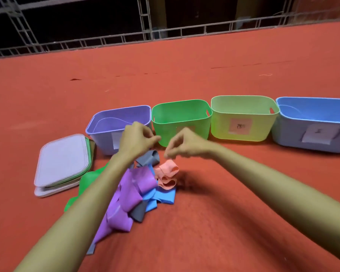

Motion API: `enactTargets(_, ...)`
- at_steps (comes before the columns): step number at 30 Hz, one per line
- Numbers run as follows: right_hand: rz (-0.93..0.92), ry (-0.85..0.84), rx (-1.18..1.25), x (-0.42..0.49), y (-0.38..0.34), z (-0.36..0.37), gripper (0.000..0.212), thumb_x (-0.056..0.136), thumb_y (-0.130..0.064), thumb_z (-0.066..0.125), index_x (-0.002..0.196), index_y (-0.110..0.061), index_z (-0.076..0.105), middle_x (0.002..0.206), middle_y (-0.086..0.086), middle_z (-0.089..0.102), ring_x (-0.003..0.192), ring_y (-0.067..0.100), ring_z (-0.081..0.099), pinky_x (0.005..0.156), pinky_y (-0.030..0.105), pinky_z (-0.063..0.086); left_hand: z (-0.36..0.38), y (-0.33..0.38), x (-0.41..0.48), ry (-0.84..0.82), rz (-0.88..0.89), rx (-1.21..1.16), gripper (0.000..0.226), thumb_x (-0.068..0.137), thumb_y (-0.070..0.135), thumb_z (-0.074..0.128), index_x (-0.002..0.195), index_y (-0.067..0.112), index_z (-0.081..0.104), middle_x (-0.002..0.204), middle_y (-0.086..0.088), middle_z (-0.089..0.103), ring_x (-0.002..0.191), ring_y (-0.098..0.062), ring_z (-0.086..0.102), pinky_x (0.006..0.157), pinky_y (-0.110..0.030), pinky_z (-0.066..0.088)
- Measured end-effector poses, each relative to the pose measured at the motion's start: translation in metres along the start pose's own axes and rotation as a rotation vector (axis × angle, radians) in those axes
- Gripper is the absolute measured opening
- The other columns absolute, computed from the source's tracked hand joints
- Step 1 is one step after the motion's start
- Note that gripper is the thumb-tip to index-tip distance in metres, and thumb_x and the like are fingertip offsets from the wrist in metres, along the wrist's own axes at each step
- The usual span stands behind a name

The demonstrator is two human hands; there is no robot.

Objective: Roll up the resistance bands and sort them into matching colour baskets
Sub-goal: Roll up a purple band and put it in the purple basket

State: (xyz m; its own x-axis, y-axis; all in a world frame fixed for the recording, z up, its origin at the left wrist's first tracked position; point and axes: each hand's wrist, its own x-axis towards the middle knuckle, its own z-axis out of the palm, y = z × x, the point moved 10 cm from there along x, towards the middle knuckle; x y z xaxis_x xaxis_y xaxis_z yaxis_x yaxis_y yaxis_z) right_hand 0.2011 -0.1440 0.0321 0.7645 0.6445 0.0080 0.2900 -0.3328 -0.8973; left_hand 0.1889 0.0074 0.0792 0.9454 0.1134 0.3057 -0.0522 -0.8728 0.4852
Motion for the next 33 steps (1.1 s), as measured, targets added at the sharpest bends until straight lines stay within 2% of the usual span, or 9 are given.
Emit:
enactTargets(3, -0.022, 0.018, -0.113, -0.027, 0.019, 0.040, 0.008, 0.080, -0.013, 0.087, 0.080, -0.006, 0.082, 0.070, 0.002, 0.076, 0.058, 0.001, 0.056, 0.056, 0.020, 0.044, 0.019, -0.020, -0.036, -0.102, -0.012, -0.031, 0.029, 0.083, 0.039, 0.082, 0.064, 0.018, 0.075, 0.055, 0.004, 0.068, 0.057, -0.015, 0.063, 0.061, -0.032, 0.049)
enactTargets(7, 0.007, 0.230, -0.143, -0.033, 0.025, 0.058, 0.017, 0.079, -0.027, 0.086, 0.072, -0.011, 0.081, 0.060, -0.003, 0.072, 0.053, -0.002, 0.051, 0.056, 0.025, 0.043, 0.016, -0.037, -0.064, -0.122, -0.031, -0.084, 0.028, 0.080, 0.043, 0.070, 0.070, 0.018, 0.076, 0.064, 0.004, 0.073, 0.070, -0.018, 0.071, 0.071, -0.036, 0.054)
enactTargets(11, 0.151, 0.313, -0.088, -0.023, 0.037, 0.074, 0.027, 0.074, -0.037, 0.088, 0.072, -0.011, 0.080, 0.054, 0.002, 0.069, 0.046, 0.004, 0.050, 0.054, 0.024, 0.044, 0.012, -0.052, -0.081, -0.107, -0.050, -0.222, 0.011, 0.088, 0.014, 0.075, 0.078, 0.016, 0.079, 0.073, 0.003, 0.077, 0.069, -0.007, 0.065, 0.073, -0.029, 0.052)
enactTargets(15, 0.142, 0.318, 0.070, -0.016, 0.021, 0.081, 0.014, 0.074, -0.011, 0.091, 0.069, -0.013, 0.078, 0.050, -0.012, 0.061, 0.047, -0.003, 0.047, 0.058, 0.024, 0.042, -0.003, -0.063, -0.088, -0.017, -0.076, -0.369, 0.010, 0.090, 0.009, 0.075, 0.085, 0.015, 0.081, 0.079, 0.001, 0.079, 0.074, -0.006, 0.066, 0.076, -0.028, 0.053)
enactTargets(20, -0.095, 0.410, 0.500, -0.021, -0.041, 0.035, 0.007, 0.081, 0.004, 0.081, 0.080, -0.002, 0.076, 0.067, 0.003, 0.068, 0.062, 0.010, 0.059, 0.059, 0.020, 0.049, -0.035, -0.063, -0.082, 0.086, -0.096, -0.641, 0.028, 0.102, 0.014, 0.062, 0.080, 0.019, 0.078, 0.074, 0.004, 0.076, 0.070, -0.004, 0.066, 0.076, -0.030, 0.054)
enactTargets(24, -0.242, 0.501, 0.596, -0.034, -0.092, -0.014, 0.022, 0.089, 0.002, 0.074, 0.076, -0.013, 0.067, 0.070, 0.001, 0.064, 0.069, 0.015, 0.056, 0.069, 0.026, 0.050, -0.024, -0.034, -0.068, -0.065, -0.231, -0.997, 0.049, 0.106, 0.049, 0.049, 0.109, 0.008, 0.076, 0.093, -0.008, 0.070, 0.088, -0.019, 0.062, 0.076, -0.030, 0.049)
enactTargets(27, -0.297, 0.566, 0.598, -0.056, -0.113, -0.045, 0.021, 0.093, 0.000, 0.071, 0.079, -0.014, 0.064, 0.071, -0.002, 0.063, 0.069, 0.011, 0.057, 0.064, 0.023, 0.054, -0.007, 0.017, -0.068, -0.272, -0.184, -1.169, 0.067, 0.089, 0.072, 0.056, 0.110, 0.009, 0.064, 0.097, -0.014, 0.063, 0.089, -0.029, 0.060, 0.079, -0.035, 0.049)
enactTargets(31, -0.348, 0.696, 0.498, -0.096, -0.114, -0.089, 0.025, 0.092, -0.005, 0.074, 0.077, -0.020, 0.062, 0.076, -0.001, 0.059, 0.075, 0.013, 0.052, 0.063, 0.029, 0.048, 0.027, 0.091, -0.087, -0.469, -0.035, -1.229, 0.053, 0.081, 0.061, 0.075, 0.110, 0.017, 0.074, 0.108, -0.011, 0.074, 0.095, -0.022, 0.072, 0.088, -0.034, 0.059)
enactTargets(33, -0.337, 0.759, 0.490, -0.115, -0.102, -0.114, 0.025, 0.092, -0.006, 0.075, 0.076, -0.020, 0.062, 0.076, -0.001, 0.057, 0.075, 0.015, 0.051, 0.062, 0.028, 0.045, 0.049, 0.116, -0.097, -0.482, 0.034, -1.191, 0.034, 0.073, 0.040, 0.085, 0.099, 0.018, 0.079, 0.100, -0.007, 0.076, 0.089, -0.017, 0.072, 0.083, -0.030, 0.060)
